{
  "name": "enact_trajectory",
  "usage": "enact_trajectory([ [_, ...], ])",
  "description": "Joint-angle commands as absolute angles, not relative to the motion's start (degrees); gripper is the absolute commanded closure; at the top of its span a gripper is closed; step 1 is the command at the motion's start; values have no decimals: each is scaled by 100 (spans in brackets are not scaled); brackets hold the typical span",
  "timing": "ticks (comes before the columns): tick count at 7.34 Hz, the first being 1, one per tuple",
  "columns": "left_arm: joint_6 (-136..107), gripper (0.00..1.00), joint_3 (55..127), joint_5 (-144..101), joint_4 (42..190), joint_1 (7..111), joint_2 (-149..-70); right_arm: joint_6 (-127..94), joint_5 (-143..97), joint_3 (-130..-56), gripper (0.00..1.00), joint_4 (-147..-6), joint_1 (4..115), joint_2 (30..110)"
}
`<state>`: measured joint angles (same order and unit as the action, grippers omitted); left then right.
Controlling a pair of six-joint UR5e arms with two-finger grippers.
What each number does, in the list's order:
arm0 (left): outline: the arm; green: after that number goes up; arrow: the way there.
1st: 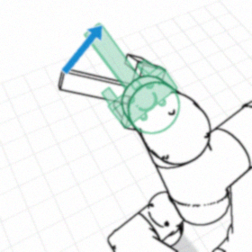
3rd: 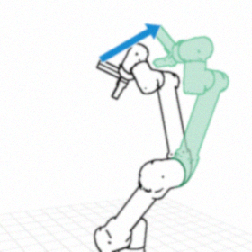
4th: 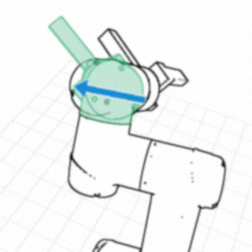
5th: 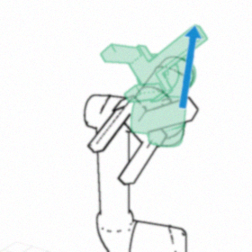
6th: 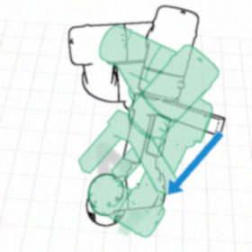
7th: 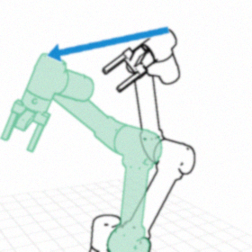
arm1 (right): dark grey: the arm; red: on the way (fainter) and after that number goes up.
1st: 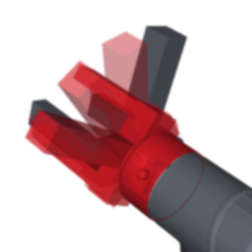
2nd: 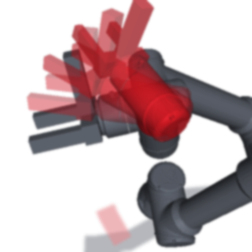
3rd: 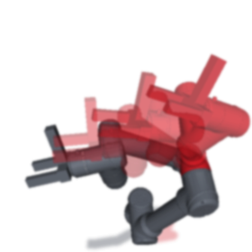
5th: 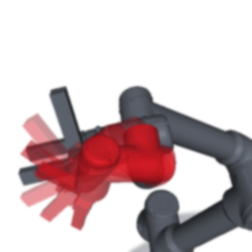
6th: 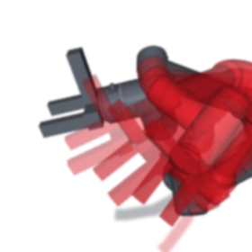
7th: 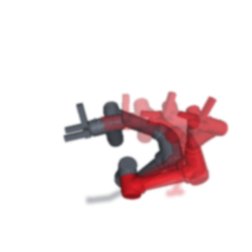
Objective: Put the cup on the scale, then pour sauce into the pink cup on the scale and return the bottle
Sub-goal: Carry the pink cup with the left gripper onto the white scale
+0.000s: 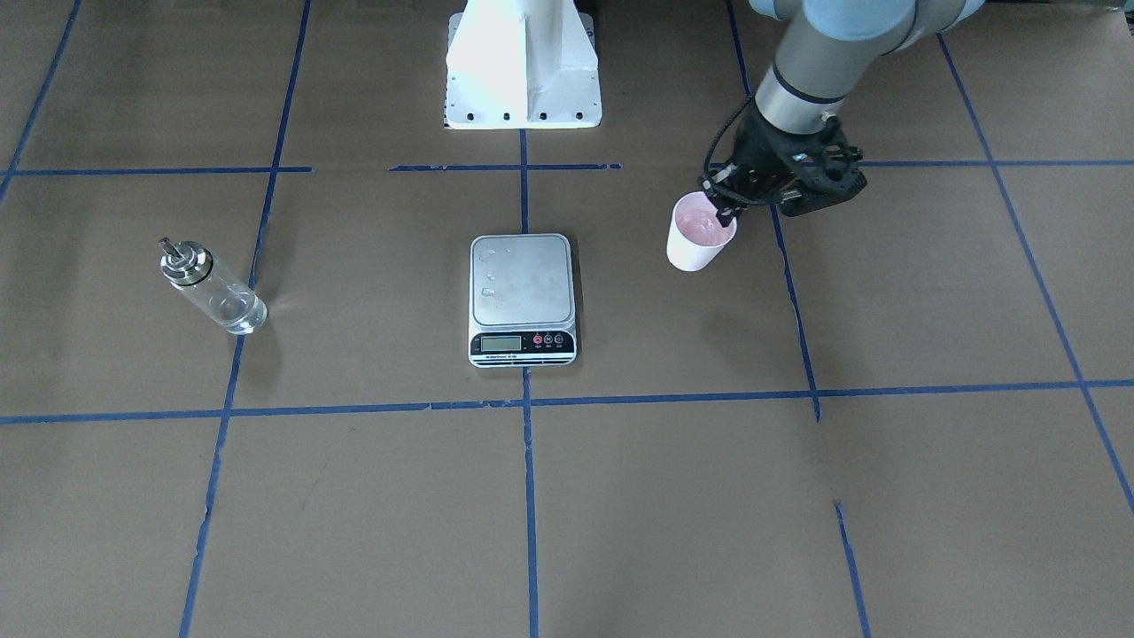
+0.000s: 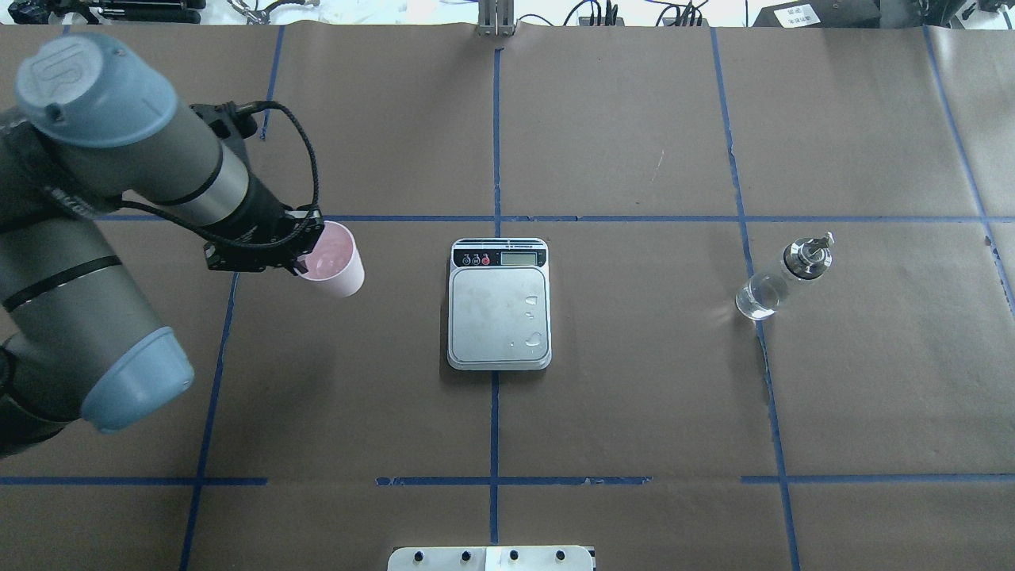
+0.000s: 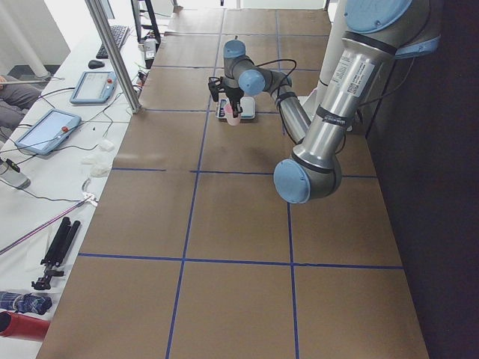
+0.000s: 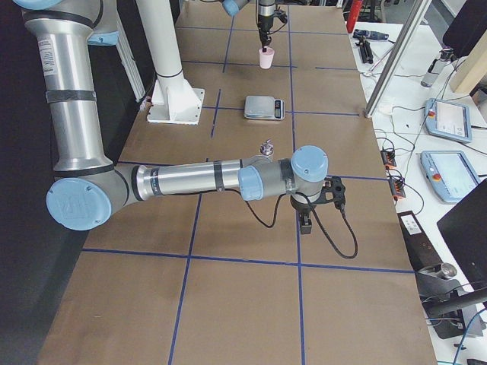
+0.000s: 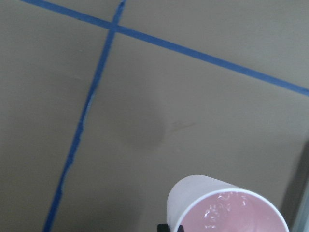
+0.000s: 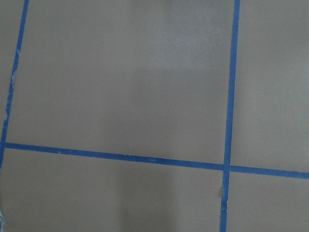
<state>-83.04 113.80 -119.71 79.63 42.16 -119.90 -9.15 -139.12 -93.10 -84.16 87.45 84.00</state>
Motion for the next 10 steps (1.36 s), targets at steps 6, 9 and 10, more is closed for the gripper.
enact_trajectory([
  [6,-10317,100,9223,-11357,8822,3164,-13832,-3398,-13791,-11045,0,-8499,7877,8753],
  [9,-10257,100,8991,-11347,8885,3050,-13869,-4121,-13580,-11504,0,-8499,7393,8780],
  [10,-10239,100,9017,-11347,8886,3050,-13860,-4348,-13562,-11635,0,-8508,7287,8780],
])
